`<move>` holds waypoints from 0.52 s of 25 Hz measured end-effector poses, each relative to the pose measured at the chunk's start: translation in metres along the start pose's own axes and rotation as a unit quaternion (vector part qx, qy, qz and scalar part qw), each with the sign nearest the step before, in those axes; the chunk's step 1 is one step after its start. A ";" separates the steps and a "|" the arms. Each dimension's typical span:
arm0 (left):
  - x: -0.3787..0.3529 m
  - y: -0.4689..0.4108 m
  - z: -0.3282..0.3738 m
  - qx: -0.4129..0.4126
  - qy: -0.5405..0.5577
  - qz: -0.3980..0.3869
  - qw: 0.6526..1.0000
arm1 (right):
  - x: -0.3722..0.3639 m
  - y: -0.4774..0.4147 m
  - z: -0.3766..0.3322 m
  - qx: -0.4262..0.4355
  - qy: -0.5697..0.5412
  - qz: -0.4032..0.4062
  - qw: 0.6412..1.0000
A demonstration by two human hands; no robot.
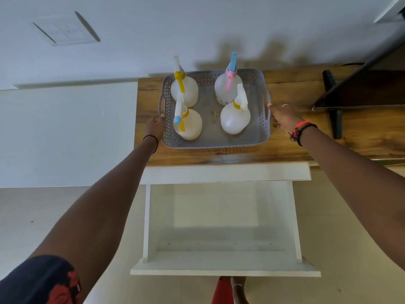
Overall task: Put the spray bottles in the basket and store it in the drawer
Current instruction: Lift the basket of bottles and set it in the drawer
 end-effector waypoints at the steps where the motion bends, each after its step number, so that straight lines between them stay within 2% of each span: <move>1: -0.005 -0.002 -0.001 0.001 0.002 -0.007 1.000 | -0.004 -0.002 0.000 -0.007 -0.007 -0.010 1.000; 6: -0.011 -0.011 -0.006 -0.010 0.016 -0.002 1.000 | -0.014 -0.006 -0.004 0.009 0.012 -0.033 0.999; 13: -0.009 -0.006 -0.012 -0.006 0.047 -0.032 0.998 | -0.015 -0.002 0.000 0.008 -0.004 -0.011 1.000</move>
Point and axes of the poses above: each hand's wrist, its own y-axis away from the middle knuckle, its own x-axis out of the back of the hand, z = x × y, the point moved 8 cm from there along -y, towards the middle knuckle, and after that the axes turned 11 degrees about x, right-handed, at the moved point
